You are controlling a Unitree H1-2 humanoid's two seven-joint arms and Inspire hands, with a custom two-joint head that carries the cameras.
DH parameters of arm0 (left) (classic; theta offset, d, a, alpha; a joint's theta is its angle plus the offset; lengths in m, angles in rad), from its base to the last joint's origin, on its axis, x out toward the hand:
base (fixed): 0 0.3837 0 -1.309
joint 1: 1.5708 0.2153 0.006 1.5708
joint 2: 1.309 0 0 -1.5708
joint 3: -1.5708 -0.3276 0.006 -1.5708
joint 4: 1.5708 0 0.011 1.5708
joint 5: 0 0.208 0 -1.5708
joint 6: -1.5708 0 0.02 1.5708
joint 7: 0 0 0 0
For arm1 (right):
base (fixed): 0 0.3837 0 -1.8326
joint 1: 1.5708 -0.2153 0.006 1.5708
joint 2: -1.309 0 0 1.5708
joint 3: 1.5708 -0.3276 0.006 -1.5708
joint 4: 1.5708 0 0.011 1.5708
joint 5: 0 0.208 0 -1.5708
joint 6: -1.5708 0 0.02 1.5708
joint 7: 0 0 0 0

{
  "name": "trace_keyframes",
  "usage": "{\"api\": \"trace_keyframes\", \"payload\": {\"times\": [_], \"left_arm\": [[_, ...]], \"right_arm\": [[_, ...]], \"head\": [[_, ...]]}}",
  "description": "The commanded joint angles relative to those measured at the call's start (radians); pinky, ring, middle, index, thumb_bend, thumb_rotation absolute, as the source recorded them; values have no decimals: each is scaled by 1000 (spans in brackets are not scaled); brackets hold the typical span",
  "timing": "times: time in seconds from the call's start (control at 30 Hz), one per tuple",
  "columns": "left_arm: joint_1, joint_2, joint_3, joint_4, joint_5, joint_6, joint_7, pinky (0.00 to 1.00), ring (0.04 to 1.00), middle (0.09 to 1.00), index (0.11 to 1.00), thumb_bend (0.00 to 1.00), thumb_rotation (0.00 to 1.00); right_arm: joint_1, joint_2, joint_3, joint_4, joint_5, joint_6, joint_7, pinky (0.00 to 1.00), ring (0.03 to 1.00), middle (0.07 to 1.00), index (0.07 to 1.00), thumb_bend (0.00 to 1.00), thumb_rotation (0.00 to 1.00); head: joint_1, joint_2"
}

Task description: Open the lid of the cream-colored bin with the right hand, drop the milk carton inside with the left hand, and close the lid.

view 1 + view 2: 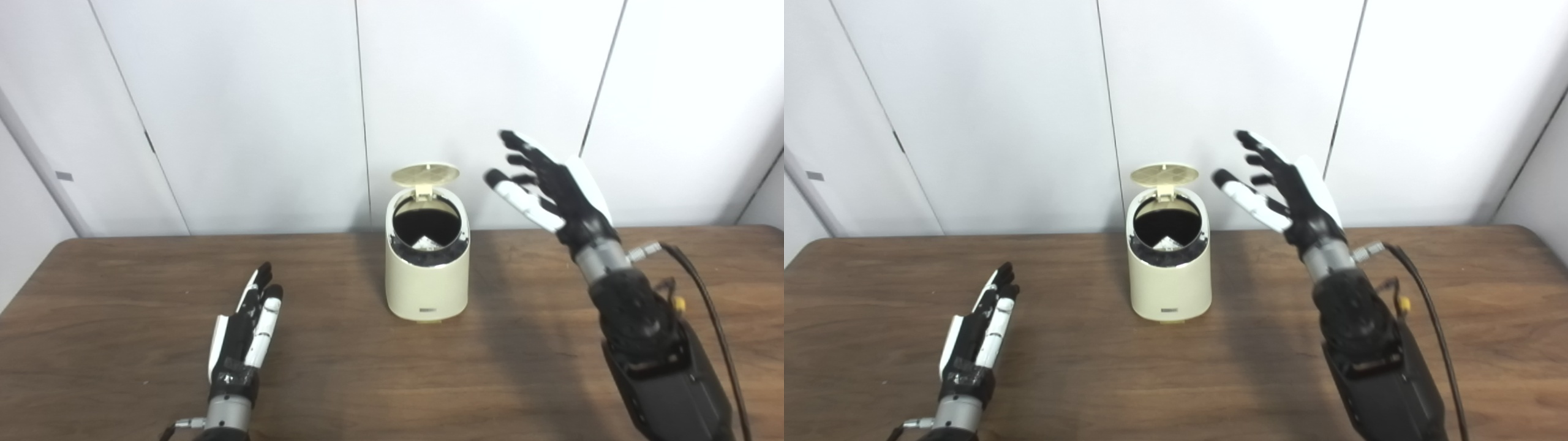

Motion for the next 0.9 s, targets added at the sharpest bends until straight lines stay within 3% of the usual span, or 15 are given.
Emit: {"api": "trace_keyframes", "payload": {"times": [0.0,0.1,0.23,0.43,0.67,0.87], "left_arm": [[-9,11,-11,-40,-26,4,-30,985,991,1000,1000,568,960],[-3,4,-13,-41,-47,3,-42,999,1000,1000,1000,590,995],[0,-8,-14,-40,-64,4,-45,1000,1000,1000,1000,571,1000],[1,-20,-20,-55,-60,28,-38,1000,1000,1000,1000,588,998],[0,-28,-23,-56,-64,36,-38,1000,1000,1000,1000,584,1000],[-4,-33,-22,-51,-60,42,-32,1000,1000,1000,1000,590,1000]], "right_arm": [[-80,-24,-1,3,-28,-24,22,799,883,917,904,554,818],[-121,-34,18,27,-56,-27,57,787,877,914,903,588,793],[-174,-53,56,80,-103,-80,90,816,901,916,910,573,769],[-226,-74,128,140,-205,-138,124,819,895,895,893,616,827],[-226,-91,160,78,-286,-127,209,883,901,865,840,639,794],[-214,-115,165,36,-364,-155,253,874,878,827,776,665,746]], "head": [[-3,1],[-7,3],[-2,3],[5,5],[4,7],[5,8]]}}
